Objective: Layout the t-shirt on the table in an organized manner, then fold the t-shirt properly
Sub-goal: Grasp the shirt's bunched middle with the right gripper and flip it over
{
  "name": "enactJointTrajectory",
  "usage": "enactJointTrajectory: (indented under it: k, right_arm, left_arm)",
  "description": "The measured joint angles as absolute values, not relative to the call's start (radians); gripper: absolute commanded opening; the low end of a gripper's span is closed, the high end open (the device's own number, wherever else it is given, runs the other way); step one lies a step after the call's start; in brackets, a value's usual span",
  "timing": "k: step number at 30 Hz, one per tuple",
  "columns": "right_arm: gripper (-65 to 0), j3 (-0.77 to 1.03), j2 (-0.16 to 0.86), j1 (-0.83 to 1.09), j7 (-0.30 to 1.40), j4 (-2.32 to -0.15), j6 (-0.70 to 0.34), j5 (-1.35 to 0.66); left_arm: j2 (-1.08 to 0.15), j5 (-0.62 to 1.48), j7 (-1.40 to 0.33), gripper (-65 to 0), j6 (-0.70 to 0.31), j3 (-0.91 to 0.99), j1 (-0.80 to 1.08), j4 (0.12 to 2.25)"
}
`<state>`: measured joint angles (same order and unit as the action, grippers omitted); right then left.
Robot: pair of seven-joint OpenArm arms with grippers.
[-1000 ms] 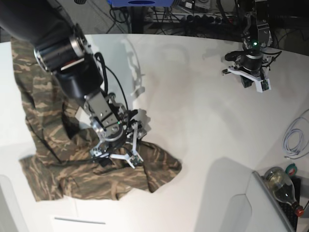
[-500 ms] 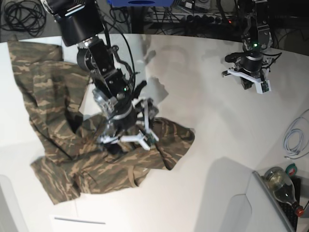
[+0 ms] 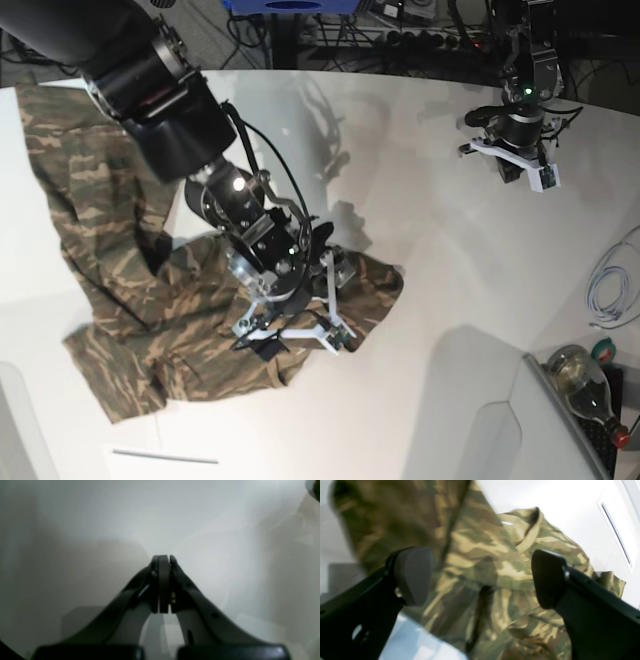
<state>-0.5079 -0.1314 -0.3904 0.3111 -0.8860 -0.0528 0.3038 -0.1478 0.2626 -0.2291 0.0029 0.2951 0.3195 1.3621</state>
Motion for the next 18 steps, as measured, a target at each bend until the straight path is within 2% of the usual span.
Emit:
enactJointTrajectory:
  k: [9, 11, 15, 18]
  right_arm:
    - [-8.0, -0.504, -0.134, -0.430, 0.313, -0.802, -0.052, 0.265]
    - [-13.5, -0.504, -0.134, -0.432, 0.311, -0.798, -0.052, 0.264]
    - [-29.3, -0.504, -0.133, -0.432, 0.311, -0.798, -0.052, 0.264]
    - [-36.8, -0.504, -0.136, -0.441, 0.305, -0.752, -0.052, 0.260]
  left_arm:
    - [-0.150, 0.263, -0.229, -65.0, 0.002, 0.295, 0.321, 1.362]
    - [-0.150, 0.263, -0.229, -65.0, 0.003, 0.296, 0.319, 1.362]
    - [-0.149, 0.263, -0.229, -65.0, 0.002, 0.295, 0.319, 1.362]
    - [-0.150, 0.263, -0.229, -65.0, 0.003, 0.296, 0.319, 1.362]
